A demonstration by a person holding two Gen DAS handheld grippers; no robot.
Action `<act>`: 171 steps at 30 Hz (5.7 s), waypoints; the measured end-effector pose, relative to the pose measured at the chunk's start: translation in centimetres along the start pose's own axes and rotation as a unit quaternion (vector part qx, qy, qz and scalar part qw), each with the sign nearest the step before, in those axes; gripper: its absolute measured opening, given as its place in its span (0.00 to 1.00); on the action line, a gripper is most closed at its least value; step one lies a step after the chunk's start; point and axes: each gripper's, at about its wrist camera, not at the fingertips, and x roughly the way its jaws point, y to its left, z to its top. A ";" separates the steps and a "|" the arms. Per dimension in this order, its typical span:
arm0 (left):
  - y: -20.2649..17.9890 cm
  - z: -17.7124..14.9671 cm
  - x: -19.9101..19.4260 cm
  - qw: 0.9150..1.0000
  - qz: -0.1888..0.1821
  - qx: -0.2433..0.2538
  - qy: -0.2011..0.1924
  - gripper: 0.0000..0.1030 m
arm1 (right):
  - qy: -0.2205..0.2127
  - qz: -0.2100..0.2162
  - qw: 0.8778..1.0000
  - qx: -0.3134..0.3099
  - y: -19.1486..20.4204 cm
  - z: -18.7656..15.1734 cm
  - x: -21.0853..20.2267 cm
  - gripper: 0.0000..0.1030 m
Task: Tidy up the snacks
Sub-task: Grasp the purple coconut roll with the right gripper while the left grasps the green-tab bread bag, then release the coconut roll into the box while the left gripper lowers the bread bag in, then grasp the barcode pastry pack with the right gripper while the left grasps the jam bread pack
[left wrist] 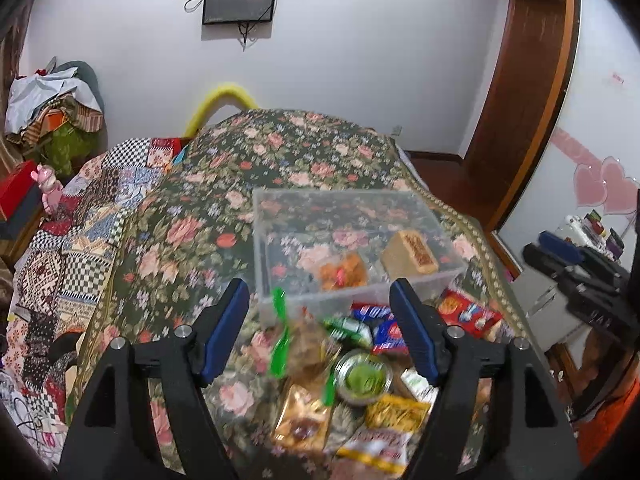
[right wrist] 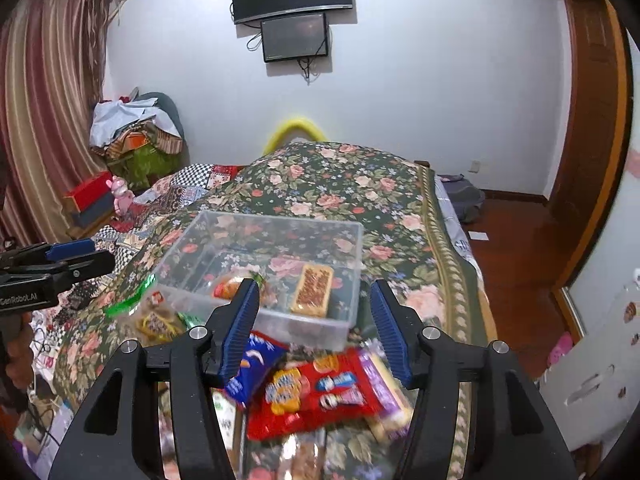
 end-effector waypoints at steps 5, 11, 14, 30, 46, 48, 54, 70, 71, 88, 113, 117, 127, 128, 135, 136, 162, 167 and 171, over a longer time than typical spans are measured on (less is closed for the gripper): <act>1.0 -2.3 0.7 1.000 0.009 -0.002 0.019 0.75 | 0.011 -0.015 1.000 0.001 -0.9 -1.8 -0.4 0.63; 1.5 -4.9 2.6 0.999 0.006 -0.013 0.049 0.77 | 0.048 -0.039 0.998 0.003 -2.3 -4.4 1.2 0.65; 1.7 -5.8 3.7 0.998 0.003 -0.019 0.061 0.77 | 0.072 -0.046 0.996 0.017 -3.4 -5.9 2.2 0.65; 1.6 -6.8 8.3 0.996 -0.003 -0.027 0.084 0.61 | 0.148 -0.055 0.987 0.024 -6.4 -10.2 6.2 0.65; 1.0 -7.2 7.6 0.997 -0.009 -0.014 0.072 0.36 | 0.162 -0.023 0.987 -0.005 -5.8 -10.3 9.0 0.42; 1.0 -7.1 7.1 0.998 -0.007 -0.012 0.066 0.36 | 0.158 -0.028 0.987 0.001 -5.9 -10.7 8.2 0.42; 1.0 -6.1 4.8 0.999 -0.008 -0.010 0.040 0.34 | 0.148 -0.051 0.987 0.019 -6.5 -11.0 6.3 0.42; 0.4 -2.7 1.0 1.000 0.000 0.001 -0.019 0.34 | 0.062 -0.066 0.995 0.039 -6.5 -6.0 1.5 0.42; 0.3 -2.4 0.8 1.000 0.001 0.002 -0.024 0.34 | 0.055 -0.062 0.996 0.038 -6.1 -5.6 1.3 0.42; 0.7 1.8 3.7 0.999 0.023 0.003 -0.040 0.34 | -0.015 0.009 1.000 0.013 0.0 0.7 3.5 0.42; 1.3 2.0 13.3 0.999 0.034 -0.015 0.032 0.34 | 0.105 0.036 0.994 0.006 3.7 1.7 15.1 0.42; 1.4 1.7 13.8 0.998 0.032 -0.016 0.043 0.35 | 0.126 0.038 0.991 0.000 4.0 1.2 16.0 0.42; 1.9 1.4 11.7 0.999 0.021 -0.030 0.038 0.42 | 0.119 0.037 0.992 -0.012 4.1 1.6 14.3 0.43; 2.0 1.4 11.3 0.999 0.021 -0.031 0.035 0.42 | 0.114 0.037 0.993 -0.015 4.1 1.7 13.9 0.45; 2.0 1.3 6.7 1.000 0.022 -0.011 -0.001 0.54 | 0.069 0.031 0.997 -0.026 3.3 1.2 8.8 0.52; 1.9 1.2 6.1 1.000 0.023 -0.007 -0.006 0.55 | 0.066 0.031 0.997 -0.026 3.1 1.1 8.3 0.52; 2.2 -9.9 3.2 0.995 0.014 -0.009 0.095 0.69 | 0.113 0.007 0.994 0.003 0.4 -8.1 2.1 0.58; 2.0 -10.9 4.7 0.993 0.007 -0.006 0.114 0.69 | 0.149 0.008 0.989 -0.001 0.8 -10.3 3.6 0.58; 1.9 -11.3 6.0 0.992 0.003 -0.011 0.125 0.69 | 0.169 0.017 0.985 0.008 0.5 -11.5 4.6 0.58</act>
